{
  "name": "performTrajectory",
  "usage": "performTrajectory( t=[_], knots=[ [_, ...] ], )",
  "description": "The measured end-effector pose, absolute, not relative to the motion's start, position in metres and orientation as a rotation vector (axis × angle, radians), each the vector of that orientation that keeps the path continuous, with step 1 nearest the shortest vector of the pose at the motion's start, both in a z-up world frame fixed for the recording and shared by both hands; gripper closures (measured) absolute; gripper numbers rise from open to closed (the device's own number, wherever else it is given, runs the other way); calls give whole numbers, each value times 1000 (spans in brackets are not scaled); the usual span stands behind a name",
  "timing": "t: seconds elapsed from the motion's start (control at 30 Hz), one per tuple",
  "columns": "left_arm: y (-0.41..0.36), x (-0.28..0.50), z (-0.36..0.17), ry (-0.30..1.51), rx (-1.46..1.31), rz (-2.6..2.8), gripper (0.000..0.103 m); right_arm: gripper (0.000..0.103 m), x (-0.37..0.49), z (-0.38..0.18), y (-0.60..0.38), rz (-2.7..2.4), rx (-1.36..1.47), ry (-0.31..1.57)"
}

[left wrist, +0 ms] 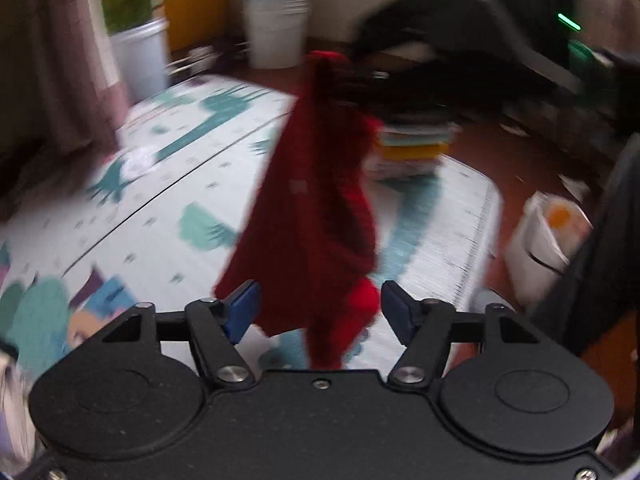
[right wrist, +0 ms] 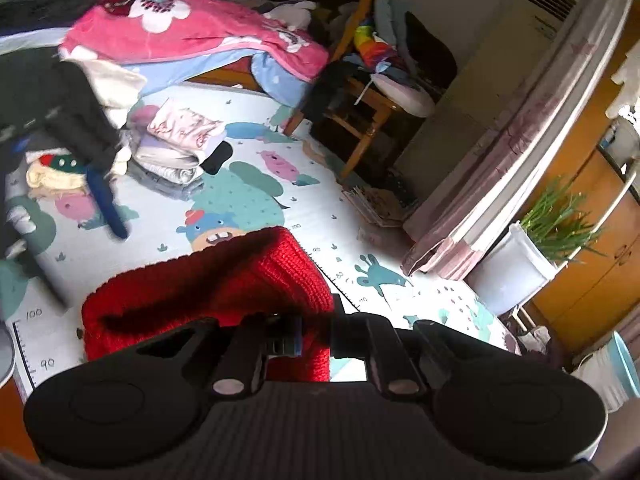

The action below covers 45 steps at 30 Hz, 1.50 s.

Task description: Fold clothes

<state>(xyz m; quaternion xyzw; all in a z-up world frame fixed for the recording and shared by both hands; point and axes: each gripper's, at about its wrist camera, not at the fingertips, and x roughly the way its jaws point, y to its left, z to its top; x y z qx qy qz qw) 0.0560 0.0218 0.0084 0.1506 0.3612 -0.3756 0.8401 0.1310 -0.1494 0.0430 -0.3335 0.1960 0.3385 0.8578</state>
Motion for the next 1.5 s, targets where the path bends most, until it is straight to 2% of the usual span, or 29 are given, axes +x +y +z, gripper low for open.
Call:
performTrajectory(
  t=[0.4,0.43,0.47,0.5,0.57,1.0,1.17,1.33,1.43,1.5],
  knots=[
    [-10,80,-29,726,487,-650,36,90,142,49,-169,720,-632,376],
    [-8,86,-30,731,465,-644,44,90,141,49,-170,724,-625,374],
    [-6,92,-31,736,444,-638,71,90,141,49,-172,725,-623,375],
    [-4,98,-32,741,423,-631,82,90,143,48,-173,727,-620,378],
    [0,104,-30,751,371,-632,89,90,147,46,-176,729,-615,387],
    [-1,106,25,788,457,-649,91,90,172,35,-203,835,-578,558],
    [9,127,15,822,508,-584,91,90,174,19,-190,884,-663,641],
    [-1,157,-21,872,689,-492,91,90,192,-13,-154,834,-796,679],
    [-14,174,-30,793,832,-363,90,90,207,-27,-133,718,-857,626],
    [-24,183,-28,618,952,-176,97,90,218,-30,-119,602,-903,538]
  ],
)
